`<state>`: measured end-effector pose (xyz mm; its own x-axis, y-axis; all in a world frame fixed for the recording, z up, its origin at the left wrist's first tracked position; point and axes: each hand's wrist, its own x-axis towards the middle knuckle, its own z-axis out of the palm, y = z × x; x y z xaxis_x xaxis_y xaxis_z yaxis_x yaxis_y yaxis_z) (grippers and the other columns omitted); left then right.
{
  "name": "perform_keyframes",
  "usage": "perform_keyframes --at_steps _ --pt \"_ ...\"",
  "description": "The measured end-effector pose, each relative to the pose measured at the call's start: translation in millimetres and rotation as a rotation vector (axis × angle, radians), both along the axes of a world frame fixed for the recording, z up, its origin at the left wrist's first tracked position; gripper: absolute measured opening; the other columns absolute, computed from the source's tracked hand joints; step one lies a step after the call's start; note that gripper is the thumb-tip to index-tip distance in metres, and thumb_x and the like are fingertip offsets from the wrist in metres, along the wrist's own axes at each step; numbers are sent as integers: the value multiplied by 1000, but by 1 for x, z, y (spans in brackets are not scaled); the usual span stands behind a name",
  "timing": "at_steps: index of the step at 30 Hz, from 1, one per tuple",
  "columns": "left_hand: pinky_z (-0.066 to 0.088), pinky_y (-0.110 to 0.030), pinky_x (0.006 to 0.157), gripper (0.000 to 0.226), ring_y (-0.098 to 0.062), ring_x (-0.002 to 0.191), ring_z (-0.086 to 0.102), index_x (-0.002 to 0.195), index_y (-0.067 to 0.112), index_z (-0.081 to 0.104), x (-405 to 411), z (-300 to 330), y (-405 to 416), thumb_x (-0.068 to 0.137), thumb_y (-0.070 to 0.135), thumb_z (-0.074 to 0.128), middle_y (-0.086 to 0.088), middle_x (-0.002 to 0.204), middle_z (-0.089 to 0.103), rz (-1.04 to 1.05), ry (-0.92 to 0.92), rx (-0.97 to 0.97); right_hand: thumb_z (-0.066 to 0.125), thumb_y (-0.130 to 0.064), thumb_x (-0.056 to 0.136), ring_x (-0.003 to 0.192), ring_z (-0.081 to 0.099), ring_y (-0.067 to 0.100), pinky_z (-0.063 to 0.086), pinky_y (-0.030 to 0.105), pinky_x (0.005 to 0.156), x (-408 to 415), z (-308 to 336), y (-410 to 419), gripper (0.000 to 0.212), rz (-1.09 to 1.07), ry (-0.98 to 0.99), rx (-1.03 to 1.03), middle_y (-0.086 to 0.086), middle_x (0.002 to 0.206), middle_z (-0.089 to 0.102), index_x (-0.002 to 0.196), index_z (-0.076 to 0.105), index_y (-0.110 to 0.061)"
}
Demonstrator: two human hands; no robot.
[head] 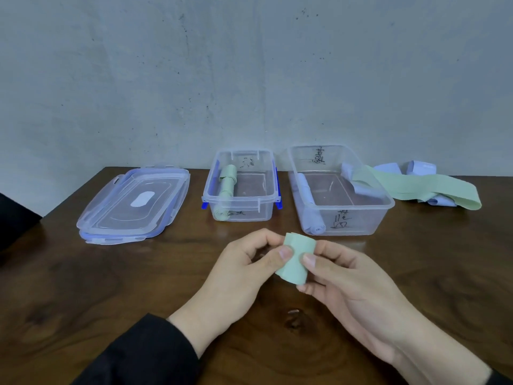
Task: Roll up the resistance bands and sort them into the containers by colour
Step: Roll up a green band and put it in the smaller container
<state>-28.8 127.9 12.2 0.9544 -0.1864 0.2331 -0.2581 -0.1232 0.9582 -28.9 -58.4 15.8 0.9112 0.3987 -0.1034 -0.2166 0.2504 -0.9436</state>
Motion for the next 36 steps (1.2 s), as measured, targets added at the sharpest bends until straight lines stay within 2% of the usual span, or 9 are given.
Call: perform_keyframes --at_steps 3,6,8,12,16,19,25,30,36 --pt "51 -32 76 14 -24 85 62 89 27 70 8 0 12 86 40 67 0 88 69 60 -41 5 77 -20 83 95 63 27 46 42 85 5 15 14 23 -37 -59 -102 23 109 70 102 76 -8" --pt "52 -29 77 25 -14 87 63 91 30 68 19 -1 30 80 50 58 6 90 69 222 -99 19 77 -20 83 86 68 19 52 32 81 20 45 33 11 -16 -261 -359 8 93 76 93 77 -16" --pt "52 -29 77 23 -16 87 63 91 29 68 29 -2 44 87 48 55 7 88 68 363 -161 34 75 -20 83 79 71 10 54 21 73 43 72 47 7 -49 -446 -575 -3 85 76 90 75 -20" --pt "47 -17 75 14 -5 91 62 105 30 66 53 -5 72 95 35 58 15 93 67 573 -218 157 77 -29 79 70 63 9 50 24 71 120 105 78 15 -125 -769 -985 -8 74 68 87 67 -21" --pt "49 -24 70 25 -8 78 56 113 27 65 74 -7 94 92 41 61 10 81 60 653 -259 356 73 -34 79 75 57 19 44 30 66 183 98 110 19 157 -931 -1503 -4 82 65 85 59 -23" --pt "46 -28 62 25 -10 66 47 97 23 65 86 -10 103 86 45 66 9 68 47 637 -295 433 71 -32 74 67 50 21 46 36 62 202 79 125 23 392 -948 -1703 3 76 62 79 56 -15" --pt "31 -20 55 37 -7 60 38 82 23 53 95 -10 107 76 55 69 12 61 34 572 -311 481 67 -27 82 70 43 19 39 32 62 209 62 144 28 615 -958 -1800 15 89 63 96 63 -4" --pt "37 -23 55 45 -7 62 43 84 25 48 98 -10 107 72 63 69 13 64 39 562 -288 543 70 -37 79 68 53 17 50 36 65 218 68 142 19 731 -784 -1717 -3 79 62 85 60 -23" --pt "45 -25 56 48 -7 65 49 86 23 50 98 -8 105 71 65 69 13 65 44 577 -282 553 71 -27 81 63 55 7 47 20 57 217 68 143 8 815 -657 -1566 -13 71 62 87 67 -25"
